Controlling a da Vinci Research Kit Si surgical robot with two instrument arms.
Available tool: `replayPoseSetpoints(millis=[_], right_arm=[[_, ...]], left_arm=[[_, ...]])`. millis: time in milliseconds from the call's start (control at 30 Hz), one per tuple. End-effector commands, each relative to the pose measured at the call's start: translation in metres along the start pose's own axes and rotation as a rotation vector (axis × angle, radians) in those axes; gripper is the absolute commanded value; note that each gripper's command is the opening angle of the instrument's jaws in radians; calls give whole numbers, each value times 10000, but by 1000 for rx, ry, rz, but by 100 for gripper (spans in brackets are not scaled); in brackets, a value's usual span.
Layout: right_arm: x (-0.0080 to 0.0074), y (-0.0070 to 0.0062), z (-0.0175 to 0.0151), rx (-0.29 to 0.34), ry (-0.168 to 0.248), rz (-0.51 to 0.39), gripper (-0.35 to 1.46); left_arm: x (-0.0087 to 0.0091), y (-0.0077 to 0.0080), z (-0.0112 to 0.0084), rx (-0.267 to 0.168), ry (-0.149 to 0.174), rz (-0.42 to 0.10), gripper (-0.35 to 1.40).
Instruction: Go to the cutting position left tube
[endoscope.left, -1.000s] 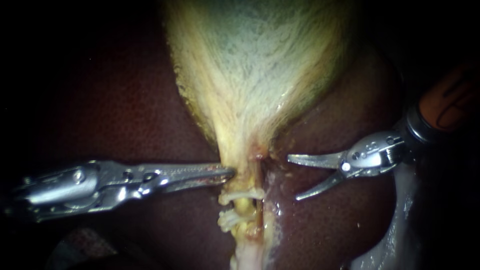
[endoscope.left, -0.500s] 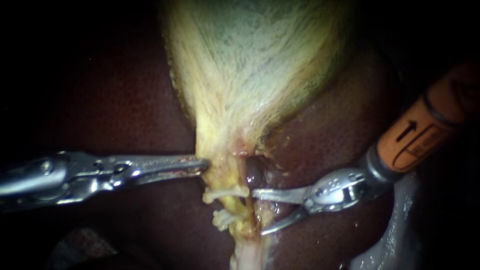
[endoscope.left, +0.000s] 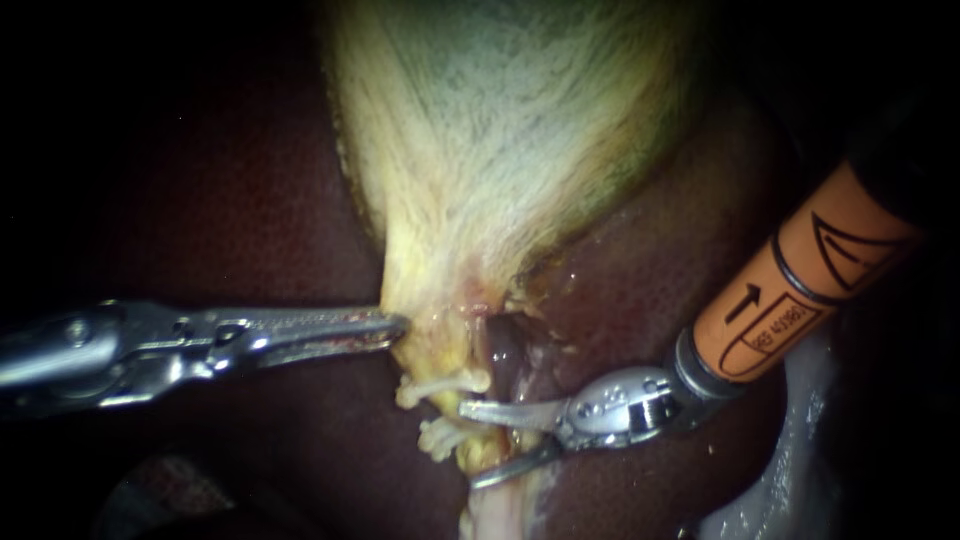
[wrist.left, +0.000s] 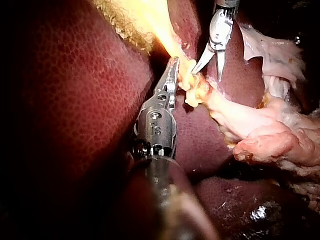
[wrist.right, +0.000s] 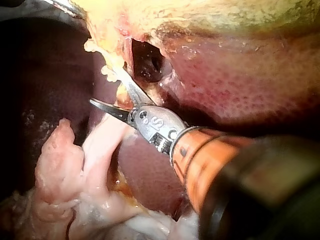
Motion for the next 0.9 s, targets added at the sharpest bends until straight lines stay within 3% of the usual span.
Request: replayPoseSetpoints(millis=[33, 167, 467, 900], right_arm=[[-1, 1, 0, -6, -6, 0, 141], [-3, 7, 0, -22, -28, 2, 140], [1, 12, 12, -33, -29, 6, 140], [14, -4, 59, 41, -19, -5, 140]], left_arm=[[-1, -1, -1, -1, -1, 0, -35], [-2, -5, -3, -2, -4, -1, -35], [-5, -11, -3, -6, -4, 4, -35], [-5, -11, 2, -11, -5, 5, -35]])
